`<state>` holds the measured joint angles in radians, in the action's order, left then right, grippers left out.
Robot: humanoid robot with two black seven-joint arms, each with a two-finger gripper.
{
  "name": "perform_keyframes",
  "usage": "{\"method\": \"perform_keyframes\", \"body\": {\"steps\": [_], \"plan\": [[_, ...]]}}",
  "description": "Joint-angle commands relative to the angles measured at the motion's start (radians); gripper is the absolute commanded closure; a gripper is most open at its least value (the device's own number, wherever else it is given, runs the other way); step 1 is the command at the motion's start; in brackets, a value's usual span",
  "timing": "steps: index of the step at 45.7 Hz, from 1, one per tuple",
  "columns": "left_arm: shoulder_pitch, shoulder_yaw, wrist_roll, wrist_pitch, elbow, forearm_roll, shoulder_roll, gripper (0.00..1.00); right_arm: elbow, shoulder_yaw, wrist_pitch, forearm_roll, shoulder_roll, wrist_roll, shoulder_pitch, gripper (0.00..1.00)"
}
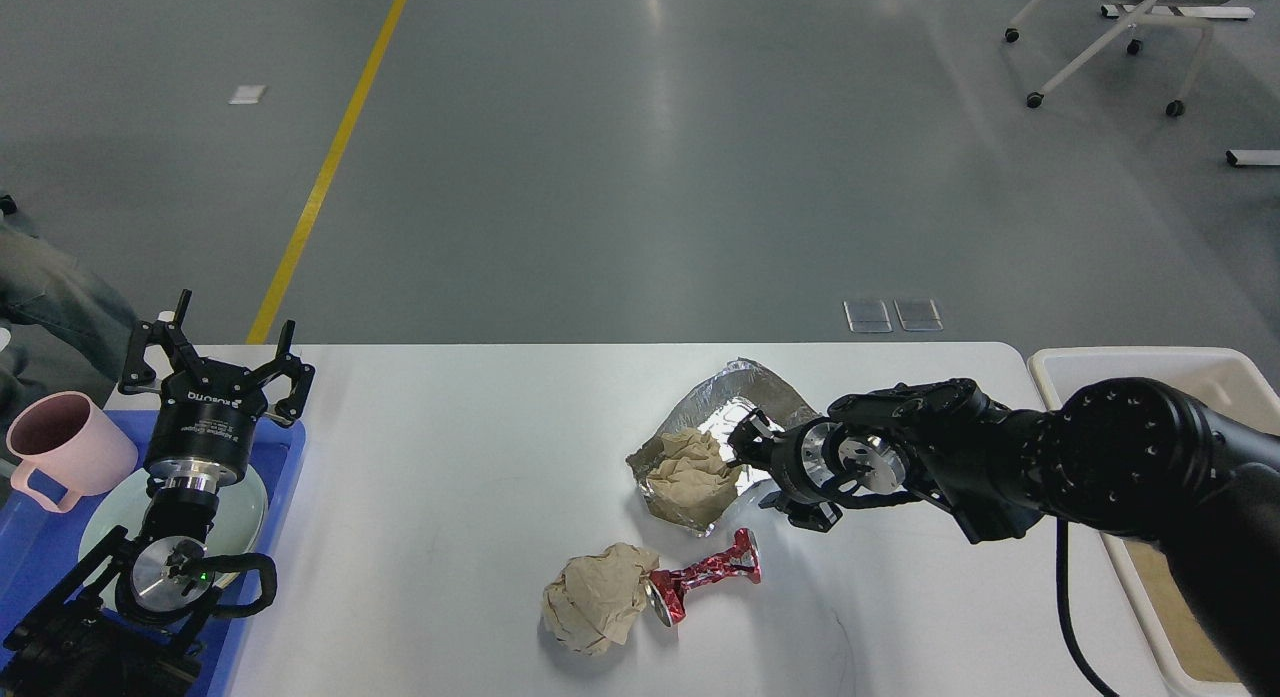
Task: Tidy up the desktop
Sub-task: 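Grasp the edge of the crumpled foil wrapper with the right gripper, then lift the foil with its food scraps and carry it toward the bin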
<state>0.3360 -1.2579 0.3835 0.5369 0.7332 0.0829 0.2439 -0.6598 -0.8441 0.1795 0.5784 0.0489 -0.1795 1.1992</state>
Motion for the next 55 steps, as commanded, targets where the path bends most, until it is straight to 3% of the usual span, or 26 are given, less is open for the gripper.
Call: {"method": "perform_keyframes", "body": {"steps": [1,10,27,37,47,55], "plan": [[0.000,0.000,0.000,0.000,0.000,0.000,0.000,0.04,-0.004,-0.001,0.000,-0.008,0.000,-0.006,-0.006,1.00],[0.000,0.000,0.000,0.000,0.000,0.000,0.000,0.04,-0.003,0.000,-0.002,-0.015,-0.001,-0.078,-0.009,1.00],[0.000,0.000,0.000,0.000,0.000,0.000,0.000,0.04,-0.040,-0.001,-0.018,-0.014,-0.011,-0.084,0.019,1.00],[0.000,0.000,0.000,0.000,0.000,0.000,0.000,0.04,-0.271,-0.033,0.002,-0.060,-0.090,-0.084,0.223,1.00],[0.000,0.000,0.000,0.000,0.000,0.000,0.000,0.04,-0.474,-0.118,0.012,-0.132,-0.086,-0.084,0.453,1.00],[0.000,0.000,0.000,0.000,0.000,0.000,0.000,0.04,-0.627,-0.159,0.116,-0.253,-0.119,-0.086,0.608,1.00]]}}
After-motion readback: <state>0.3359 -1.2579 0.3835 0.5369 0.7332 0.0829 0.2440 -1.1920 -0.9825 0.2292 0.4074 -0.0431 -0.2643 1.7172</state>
